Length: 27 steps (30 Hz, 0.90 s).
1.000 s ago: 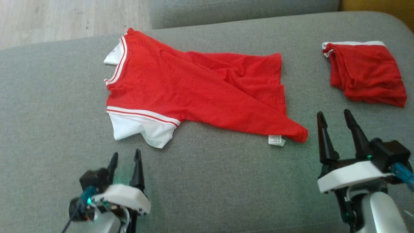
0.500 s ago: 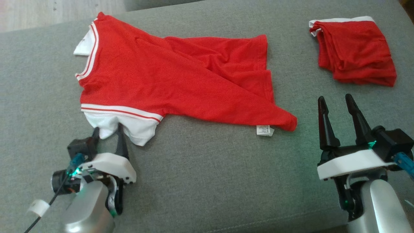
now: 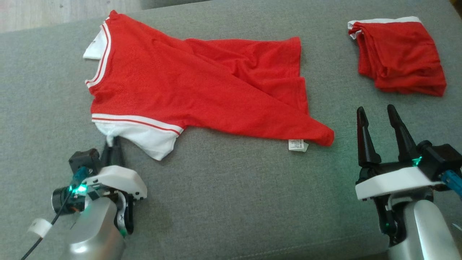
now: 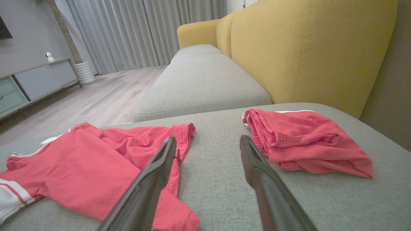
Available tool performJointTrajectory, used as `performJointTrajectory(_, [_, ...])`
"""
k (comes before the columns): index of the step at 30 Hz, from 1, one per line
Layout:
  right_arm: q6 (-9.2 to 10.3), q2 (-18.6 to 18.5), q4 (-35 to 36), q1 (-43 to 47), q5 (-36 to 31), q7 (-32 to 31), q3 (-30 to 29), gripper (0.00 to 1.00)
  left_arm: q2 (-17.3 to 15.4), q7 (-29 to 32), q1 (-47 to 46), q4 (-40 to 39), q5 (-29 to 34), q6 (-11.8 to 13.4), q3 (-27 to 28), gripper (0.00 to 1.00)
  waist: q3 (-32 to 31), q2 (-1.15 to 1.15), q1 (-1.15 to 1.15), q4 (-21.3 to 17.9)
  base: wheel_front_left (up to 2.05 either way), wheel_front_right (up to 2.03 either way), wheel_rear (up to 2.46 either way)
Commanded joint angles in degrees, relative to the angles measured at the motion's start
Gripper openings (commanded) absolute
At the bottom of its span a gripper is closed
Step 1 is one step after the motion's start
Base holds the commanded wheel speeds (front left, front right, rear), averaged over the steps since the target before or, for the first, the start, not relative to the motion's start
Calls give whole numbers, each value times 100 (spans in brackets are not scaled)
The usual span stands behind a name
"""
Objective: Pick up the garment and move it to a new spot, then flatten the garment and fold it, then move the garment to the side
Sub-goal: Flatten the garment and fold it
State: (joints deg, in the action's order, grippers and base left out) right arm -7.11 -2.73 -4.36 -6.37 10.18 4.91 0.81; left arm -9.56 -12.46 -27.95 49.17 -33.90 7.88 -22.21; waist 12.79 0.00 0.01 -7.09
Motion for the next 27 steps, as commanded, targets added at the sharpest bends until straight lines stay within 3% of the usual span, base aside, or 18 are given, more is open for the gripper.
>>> performJointTrajectory(1, [-37,-15,170,-167,44,65,85,100,-119,-54,-157,-143,-12,-46,126,0,-25,0,-1,29,0,0,0])
performJointTrajectory(9, [-37,-15,126,-53,58,90,-29,100,-312,-179,77,-1068,142,-195,25,0,-248,0,-1,294,0,0,0])
performJointTrajectory(14, [-37,-15,92,49,102,72,-53,100,-648,281,679,-2259,48,-222,-34,0,-381,0,-1,494,0,0,0])
performJointTrajectory(22, [-37,-15,34,111,151,69,-71,100,-1411,1954,1912,-4628,-232,256,-105,0,-424,0,-1,668,0,0,0])
performJointTrajectory(27, [-37,-15,-30,86,167,83,-23,100,-1656,2603,2379,-5176,-526,554,24,0,-411,0,-1,646,0,0,0])
